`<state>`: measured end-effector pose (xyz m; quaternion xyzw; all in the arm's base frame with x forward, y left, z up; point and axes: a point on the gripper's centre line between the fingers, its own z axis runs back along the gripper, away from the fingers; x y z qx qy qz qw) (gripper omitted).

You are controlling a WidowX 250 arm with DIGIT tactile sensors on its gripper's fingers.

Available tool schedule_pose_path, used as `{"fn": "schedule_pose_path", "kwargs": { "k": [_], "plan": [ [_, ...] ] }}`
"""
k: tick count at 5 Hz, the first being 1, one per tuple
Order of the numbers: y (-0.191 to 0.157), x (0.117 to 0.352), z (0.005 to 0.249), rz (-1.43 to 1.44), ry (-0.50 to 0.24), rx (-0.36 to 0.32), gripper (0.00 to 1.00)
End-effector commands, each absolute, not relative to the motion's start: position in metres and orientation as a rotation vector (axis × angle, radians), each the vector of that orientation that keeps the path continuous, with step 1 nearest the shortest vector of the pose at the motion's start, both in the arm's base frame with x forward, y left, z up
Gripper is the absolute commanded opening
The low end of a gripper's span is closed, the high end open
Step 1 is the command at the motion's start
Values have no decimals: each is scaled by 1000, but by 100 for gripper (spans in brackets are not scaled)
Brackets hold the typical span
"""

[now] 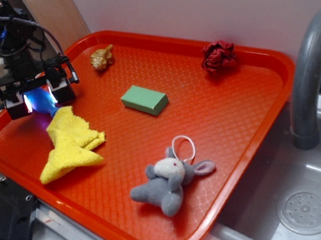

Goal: Grab the blue bottle.

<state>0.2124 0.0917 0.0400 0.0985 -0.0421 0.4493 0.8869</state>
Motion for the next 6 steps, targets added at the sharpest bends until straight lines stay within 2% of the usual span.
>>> {"fn": "schedule_pose_path", "kwargs": {
  "k": [1,2,3,4,5,6],
  "plan": [
    [40,260,144,402,-252,410,0],
    [8,256,171,152,-219,325,0],
    [-12,237,195,-94,-213,247,0],
    [-15,207,231,-333,-262,145,0],
    [5,193,253,-449,-329,38,0],
    [6,200,255,-493,-334,55,0]
  ]
}}
